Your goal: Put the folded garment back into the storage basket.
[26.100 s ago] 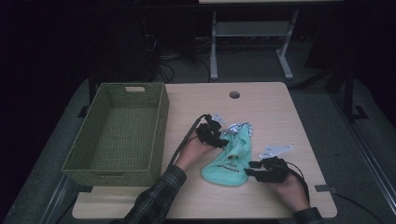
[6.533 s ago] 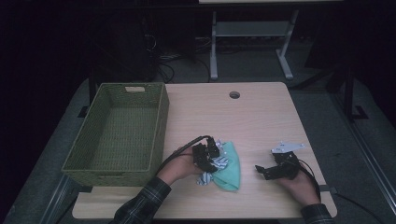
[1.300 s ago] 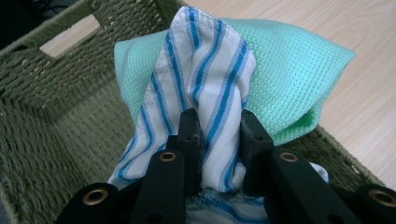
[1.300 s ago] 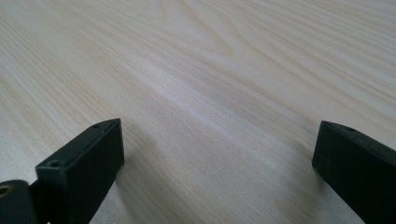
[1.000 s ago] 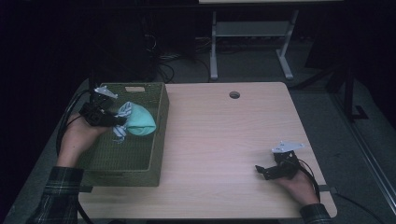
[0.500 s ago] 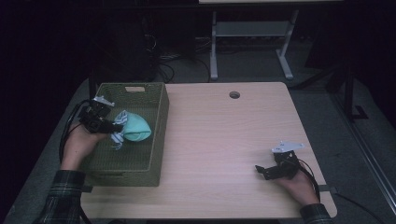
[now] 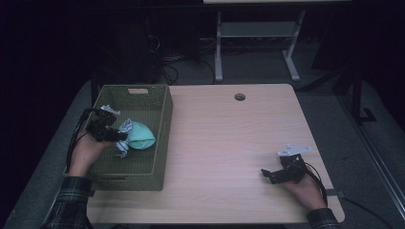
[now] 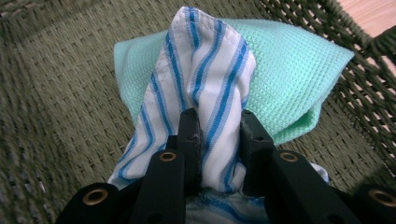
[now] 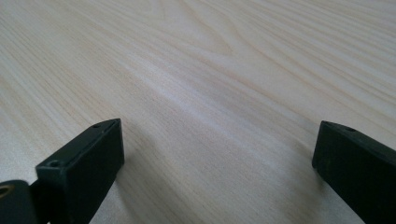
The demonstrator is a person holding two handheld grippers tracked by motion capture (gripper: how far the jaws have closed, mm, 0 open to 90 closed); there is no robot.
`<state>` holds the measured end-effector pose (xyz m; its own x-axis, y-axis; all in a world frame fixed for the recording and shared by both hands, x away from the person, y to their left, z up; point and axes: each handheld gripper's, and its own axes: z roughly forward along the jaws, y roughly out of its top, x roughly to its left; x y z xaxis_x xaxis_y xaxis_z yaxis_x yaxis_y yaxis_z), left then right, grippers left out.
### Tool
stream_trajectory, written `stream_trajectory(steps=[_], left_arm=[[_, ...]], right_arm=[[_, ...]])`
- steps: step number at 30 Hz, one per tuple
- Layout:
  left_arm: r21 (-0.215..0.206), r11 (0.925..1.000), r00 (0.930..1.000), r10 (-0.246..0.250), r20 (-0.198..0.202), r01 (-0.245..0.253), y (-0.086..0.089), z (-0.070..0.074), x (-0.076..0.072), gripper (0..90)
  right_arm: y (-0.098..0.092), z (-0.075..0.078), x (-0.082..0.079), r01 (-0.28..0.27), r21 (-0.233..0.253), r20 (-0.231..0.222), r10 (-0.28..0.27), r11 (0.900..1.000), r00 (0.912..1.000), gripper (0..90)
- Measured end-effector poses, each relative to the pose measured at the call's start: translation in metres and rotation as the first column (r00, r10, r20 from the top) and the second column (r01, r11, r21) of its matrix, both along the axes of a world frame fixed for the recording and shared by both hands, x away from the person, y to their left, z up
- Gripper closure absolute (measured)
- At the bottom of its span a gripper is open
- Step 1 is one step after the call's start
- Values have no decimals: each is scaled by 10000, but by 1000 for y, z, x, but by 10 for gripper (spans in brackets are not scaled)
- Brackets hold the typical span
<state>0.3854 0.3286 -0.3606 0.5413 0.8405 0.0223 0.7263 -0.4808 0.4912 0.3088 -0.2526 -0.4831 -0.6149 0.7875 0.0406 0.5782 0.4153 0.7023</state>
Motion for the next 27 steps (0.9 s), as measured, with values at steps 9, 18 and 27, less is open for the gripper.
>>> stream_trajectory(steps=[9,18,27], left_arm=[[4,10000,9998,62,-168,-62,1,-16,1,733],[-85,9999,9989,75,-465,-79,2,-33,2,729],[316,9994,9942,-80,-1077,115,-1,-46,5,702]], right_arm=[[0,0,0,-1,0,3,1,10000,10000,19],[0,0,0,-2,-7,6,2,10000,10000,19],[0,0,0,-1,-2,3,1,10000,10000,18]])
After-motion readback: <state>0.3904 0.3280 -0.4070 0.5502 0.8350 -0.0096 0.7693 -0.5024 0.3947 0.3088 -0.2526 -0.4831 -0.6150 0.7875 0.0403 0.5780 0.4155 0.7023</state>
